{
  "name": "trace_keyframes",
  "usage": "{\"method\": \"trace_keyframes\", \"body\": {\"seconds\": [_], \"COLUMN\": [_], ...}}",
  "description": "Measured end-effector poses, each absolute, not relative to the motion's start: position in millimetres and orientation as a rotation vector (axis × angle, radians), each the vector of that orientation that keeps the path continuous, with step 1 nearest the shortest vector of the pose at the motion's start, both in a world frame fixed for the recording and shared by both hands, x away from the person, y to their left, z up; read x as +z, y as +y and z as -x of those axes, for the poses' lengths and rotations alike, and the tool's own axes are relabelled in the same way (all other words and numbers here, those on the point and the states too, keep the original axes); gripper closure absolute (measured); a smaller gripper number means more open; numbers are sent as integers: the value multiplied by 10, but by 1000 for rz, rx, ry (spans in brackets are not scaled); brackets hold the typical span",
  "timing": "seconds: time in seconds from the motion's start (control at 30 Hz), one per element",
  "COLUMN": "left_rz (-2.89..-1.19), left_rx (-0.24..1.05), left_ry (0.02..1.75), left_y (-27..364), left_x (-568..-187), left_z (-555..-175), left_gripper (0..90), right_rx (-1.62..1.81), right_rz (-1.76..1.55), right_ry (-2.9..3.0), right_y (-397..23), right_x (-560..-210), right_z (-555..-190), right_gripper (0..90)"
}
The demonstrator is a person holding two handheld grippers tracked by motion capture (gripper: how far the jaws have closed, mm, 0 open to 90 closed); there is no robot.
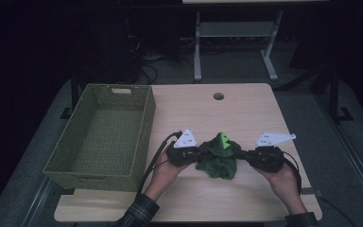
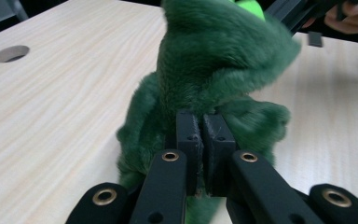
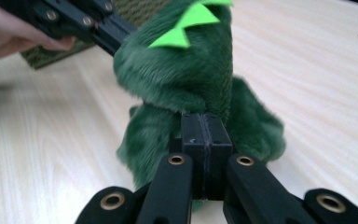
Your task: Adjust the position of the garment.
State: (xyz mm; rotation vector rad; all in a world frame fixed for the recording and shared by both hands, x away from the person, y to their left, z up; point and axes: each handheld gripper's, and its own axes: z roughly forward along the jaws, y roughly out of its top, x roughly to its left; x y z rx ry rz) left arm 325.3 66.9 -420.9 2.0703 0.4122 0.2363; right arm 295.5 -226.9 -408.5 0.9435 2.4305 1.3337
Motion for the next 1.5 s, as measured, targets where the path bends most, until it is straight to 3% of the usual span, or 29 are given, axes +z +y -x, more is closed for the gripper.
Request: {"method": "trace_keyframes", "body": {"seconds": [0.77,1.27,1.5], "left_rz": [-2195,-2255,-2203], "left_rx": [85,103,90], "left_ry": [340,352,361], "left_y": [608,600,641], "left_x": [-4690,-4754,-4591], "left_z": [-2920,-2925,-2869], "left_gripper": [871,876,687], "right_rx": [1224,1081,1233], "right_rz": [-1001,-1030,-1016], "right_ry": [2643,2685,2607], "right_y": [-2219,-2202,-2316], "right_x": [-4518,-4644,-4497], "right_z": [-2600,-2597,-2498], "right_gripper": [900,896,761]}}
